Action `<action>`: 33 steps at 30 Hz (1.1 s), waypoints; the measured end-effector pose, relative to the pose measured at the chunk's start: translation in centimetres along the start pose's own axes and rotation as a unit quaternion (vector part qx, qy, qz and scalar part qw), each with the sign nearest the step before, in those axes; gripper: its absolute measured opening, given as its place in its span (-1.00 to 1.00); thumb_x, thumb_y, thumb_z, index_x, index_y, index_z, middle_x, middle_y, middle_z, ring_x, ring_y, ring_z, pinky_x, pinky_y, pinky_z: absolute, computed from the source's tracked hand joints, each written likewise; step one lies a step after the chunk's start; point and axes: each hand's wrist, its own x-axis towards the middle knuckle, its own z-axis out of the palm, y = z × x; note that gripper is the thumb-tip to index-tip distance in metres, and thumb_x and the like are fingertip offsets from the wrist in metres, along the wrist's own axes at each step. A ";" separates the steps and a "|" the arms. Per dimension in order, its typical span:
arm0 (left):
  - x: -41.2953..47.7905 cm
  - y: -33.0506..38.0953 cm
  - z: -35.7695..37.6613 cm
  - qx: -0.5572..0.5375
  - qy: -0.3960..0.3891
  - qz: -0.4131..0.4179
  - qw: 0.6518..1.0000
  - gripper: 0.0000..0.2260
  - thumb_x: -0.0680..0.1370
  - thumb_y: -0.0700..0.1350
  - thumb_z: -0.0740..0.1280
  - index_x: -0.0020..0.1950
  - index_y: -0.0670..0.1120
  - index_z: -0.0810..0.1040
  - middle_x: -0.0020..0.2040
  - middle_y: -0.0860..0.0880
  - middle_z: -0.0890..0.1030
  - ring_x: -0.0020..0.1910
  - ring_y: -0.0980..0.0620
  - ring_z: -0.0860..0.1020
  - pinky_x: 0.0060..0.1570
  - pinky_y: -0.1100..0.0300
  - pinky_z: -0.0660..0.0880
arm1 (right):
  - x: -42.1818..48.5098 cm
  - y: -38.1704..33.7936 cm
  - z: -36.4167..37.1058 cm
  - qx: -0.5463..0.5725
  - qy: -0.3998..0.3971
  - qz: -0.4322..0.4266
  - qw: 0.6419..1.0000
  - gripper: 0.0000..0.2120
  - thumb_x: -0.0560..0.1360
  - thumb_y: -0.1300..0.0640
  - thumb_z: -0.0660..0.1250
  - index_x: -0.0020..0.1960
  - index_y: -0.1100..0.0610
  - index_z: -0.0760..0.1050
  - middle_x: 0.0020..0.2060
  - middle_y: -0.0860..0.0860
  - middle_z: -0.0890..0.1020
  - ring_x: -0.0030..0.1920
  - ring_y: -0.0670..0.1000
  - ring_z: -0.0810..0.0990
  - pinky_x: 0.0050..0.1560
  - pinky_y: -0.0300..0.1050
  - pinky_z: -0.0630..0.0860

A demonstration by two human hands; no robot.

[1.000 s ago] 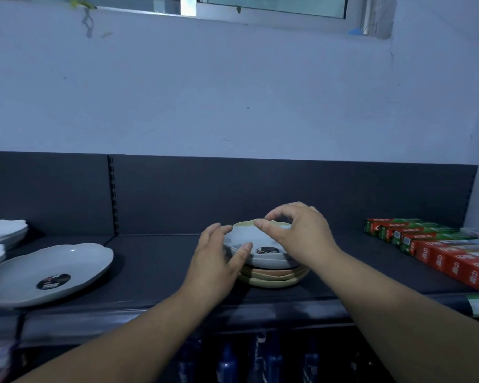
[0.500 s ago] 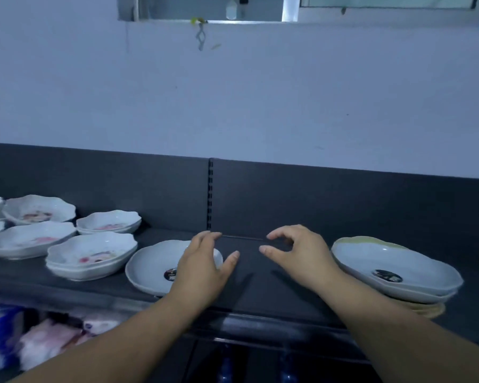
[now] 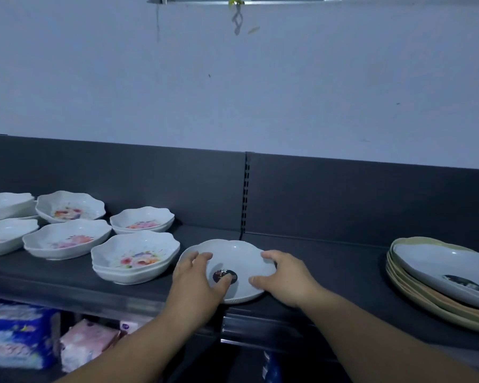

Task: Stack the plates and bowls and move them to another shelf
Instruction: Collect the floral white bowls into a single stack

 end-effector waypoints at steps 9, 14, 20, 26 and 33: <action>-0.2 1.5 -0.1 -0.054 0.028 0.066 0.996 -0.40 0.46 0.06 0.41 0.44 0.00 0.29 0.54 0.02 0.02 0.53 0.03 -0.01 0.45 0.19 0.04 | -1.2 1.0 -0.7 0.065 0.074 0.033 0.995 -0.33 0.34 0.07 0.56 0.41 -0.05 0.42 0.33 -0.07 0.46 0.27 -0.04 0.48 0.19 -0.23 0.42; -0.4 4.2 0.4 -0.139 0.029 0.084 0.986 -0.30 0.40 0.05 0.48 0.46 0.07 0.24 0.55 0.06 -0.13 0.52 0.04 0.06 0.32 0.29 0.12 | -3.0 1.6 -3.9 0.078 0.138 0.042 0.987 -0.35 0.32 0.07 0.55 0.38 -0.07 0.44 0.30 -0.08 0.48 0.27 -0.04 0.49 0.22 -0.20 0.43; -1.9 10.2 2.5 -0.207 0.000 0.128 0.970 -0.32 0.39 0.06 0.48 0.44 0.08 0.26 0.55 0.09 -0.07 0.47 0.09 0.14 0.22 0.33 0.13 | -5.9 3.1 -9.9 0.068 0.211 0.043 0.974 -0.39 0.31 -0.02 0.54 0.33 -0.13 0.46 0.25 -0.07 0.53 0.24 -0.02 0.52 0.29 -0.04 0.47; -3.8 17.0 5.0 -0.258 -0.056 0.172 0.949 -0.31 0.39 0.13 0.45 0.45 0.14 0.24 0.52 0.25 -0.09 0.35 0.27 0.14 0.19 0.33 0.15 | -9.0 5.5 -17.9 0.067 0.282 0.042 0.956 -0.45 0.35 -0.02 0.54 0.31 -0.07 0.50 0.22 -0.06 0.55 0.17 -0.02 0.55 0.20 -0.12 0.48; -5.2 23.9 9.6 -0.274 -0.089 0.197 0.937 -0.30 0.39 0.19 0.42 0.46 0.12 0.24 0.52 0.21 -0.04 0.29 0.33 0.14 0.20 0.36 0.13 | -11.7 11.1 -24.7 0.047 0.305 0.070 0.949 -0.46 0.41 -0.20 0.43 0.34 -0.04 0.51 0.28 -0.06 0.55 0.23 -0.03 0.54 0.27 -0.04 0.49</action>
